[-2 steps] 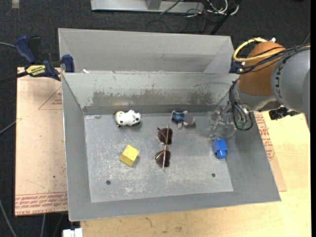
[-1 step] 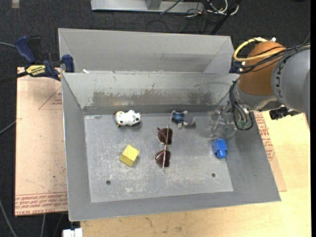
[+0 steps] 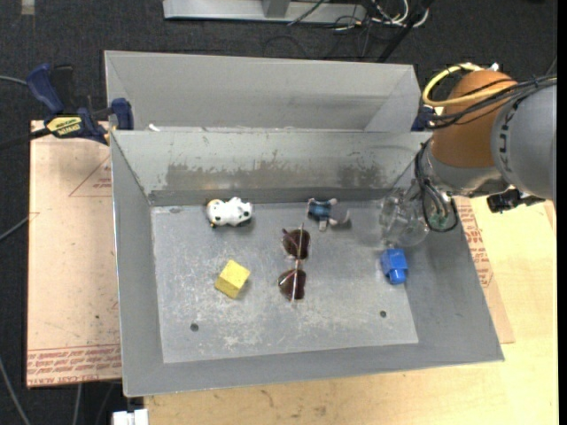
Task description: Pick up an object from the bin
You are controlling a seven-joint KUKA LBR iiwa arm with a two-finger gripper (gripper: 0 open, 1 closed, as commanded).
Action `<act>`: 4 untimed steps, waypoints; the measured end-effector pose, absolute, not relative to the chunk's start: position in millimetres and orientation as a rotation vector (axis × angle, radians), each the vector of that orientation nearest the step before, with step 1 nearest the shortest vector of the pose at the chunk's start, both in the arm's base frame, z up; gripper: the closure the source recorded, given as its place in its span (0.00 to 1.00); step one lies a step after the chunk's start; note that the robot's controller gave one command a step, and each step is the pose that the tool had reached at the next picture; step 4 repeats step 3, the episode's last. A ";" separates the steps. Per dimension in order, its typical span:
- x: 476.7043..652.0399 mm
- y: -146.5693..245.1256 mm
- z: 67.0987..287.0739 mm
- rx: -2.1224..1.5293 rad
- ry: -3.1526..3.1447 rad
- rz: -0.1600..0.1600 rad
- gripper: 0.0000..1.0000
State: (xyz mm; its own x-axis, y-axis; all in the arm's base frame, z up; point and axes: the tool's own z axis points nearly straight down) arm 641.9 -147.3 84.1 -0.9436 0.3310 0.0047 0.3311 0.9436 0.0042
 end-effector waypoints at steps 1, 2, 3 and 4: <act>640.9 -148.6 106.4 -0.528 -3.090 -0.004 1.00; 642.7 -149.5 129.6 -0.530 -3.098 -0.002 1.00; 644.5 -150.1 142.7 -0.532 -3.106 -0.001 1.00; 644.5 -150.1 142.7 -0.532 -3.106 -0.001 1.00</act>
Offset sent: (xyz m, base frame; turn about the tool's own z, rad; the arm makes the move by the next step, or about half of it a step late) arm 0.0001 0.0000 0.0046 0.0000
